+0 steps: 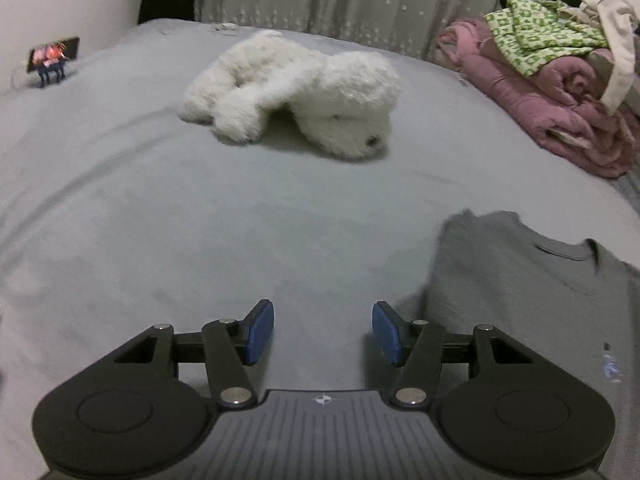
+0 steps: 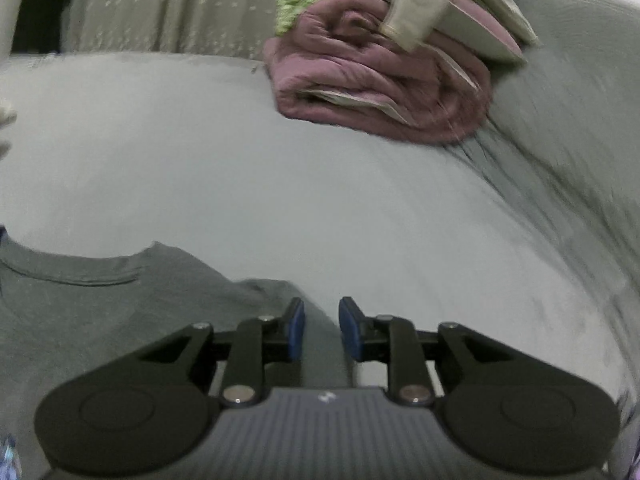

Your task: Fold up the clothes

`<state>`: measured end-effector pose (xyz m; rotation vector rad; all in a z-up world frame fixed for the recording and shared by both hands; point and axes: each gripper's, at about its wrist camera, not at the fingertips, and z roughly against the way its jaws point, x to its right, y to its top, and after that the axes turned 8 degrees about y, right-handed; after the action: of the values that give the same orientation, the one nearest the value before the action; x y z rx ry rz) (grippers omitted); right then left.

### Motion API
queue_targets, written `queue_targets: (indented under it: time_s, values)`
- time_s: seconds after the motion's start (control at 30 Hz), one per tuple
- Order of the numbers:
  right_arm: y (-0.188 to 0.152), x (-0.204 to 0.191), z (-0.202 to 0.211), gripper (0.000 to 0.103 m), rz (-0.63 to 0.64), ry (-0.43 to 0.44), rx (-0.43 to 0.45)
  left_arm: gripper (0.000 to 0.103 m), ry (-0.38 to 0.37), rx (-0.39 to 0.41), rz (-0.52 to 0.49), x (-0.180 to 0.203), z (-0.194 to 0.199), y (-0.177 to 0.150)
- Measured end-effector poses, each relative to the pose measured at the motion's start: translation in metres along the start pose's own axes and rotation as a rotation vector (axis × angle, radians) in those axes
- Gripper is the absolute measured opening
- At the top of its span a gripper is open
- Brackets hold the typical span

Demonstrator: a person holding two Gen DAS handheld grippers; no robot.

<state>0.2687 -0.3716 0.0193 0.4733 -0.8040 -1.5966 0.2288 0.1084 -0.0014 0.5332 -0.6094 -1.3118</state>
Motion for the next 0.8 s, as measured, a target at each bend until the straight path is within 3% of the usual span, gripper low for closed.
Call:
queue_targets:
  time_s: [0.23,0.27,0.37,0.47,0.57,0.63,0.7,0.8]
  values:
    - [-0.047,0.103,0.016,0.026,-0.259,0.119,-0.080,0.053,-0.002,0.009,-0.014,0.028,-0.004,-0.012]
    - [-0.055,0.112,0.015,0.026,-0.294,0.145,-0.089,0.049,0.006,0.016,-0.013,0.031,-0.005,-0.014]
    - [-0.073,0.128,0.007,0.027,-0.392,0.230,-0.105,0.009,0.016,0.026,0.006,0.037,-0.004,-0.015]
    - [-0.074,0.114,0.008,0.027,-0.382,0.312,-0.081,0.003,0.031,0.046,0.053,0.033,0.004,-0.008]
    - [-0.067,0.078,0.014,0.027,-0.272,0.378,-0.058,0.000,0.067,0.101,0.087,0.020,0.023,0.006]
    - [-0.060,0.052,0.026,0.027,-0.194,0.390,-0.011,0.000,0.100,0.145,0.105,0.007,0.039,0.017]
    - [-0.055,0.033,0.037,0.027,-0.162,0.459,0.029,0.000,0.132,0.190,0.124,-0.005,0.056,0.027]
    - [-0.052,0.007,0.051,0.027,-0.094,0.556,0.046,0.000,0.127,0.193,0.163,-0.024,0.061,0.031]
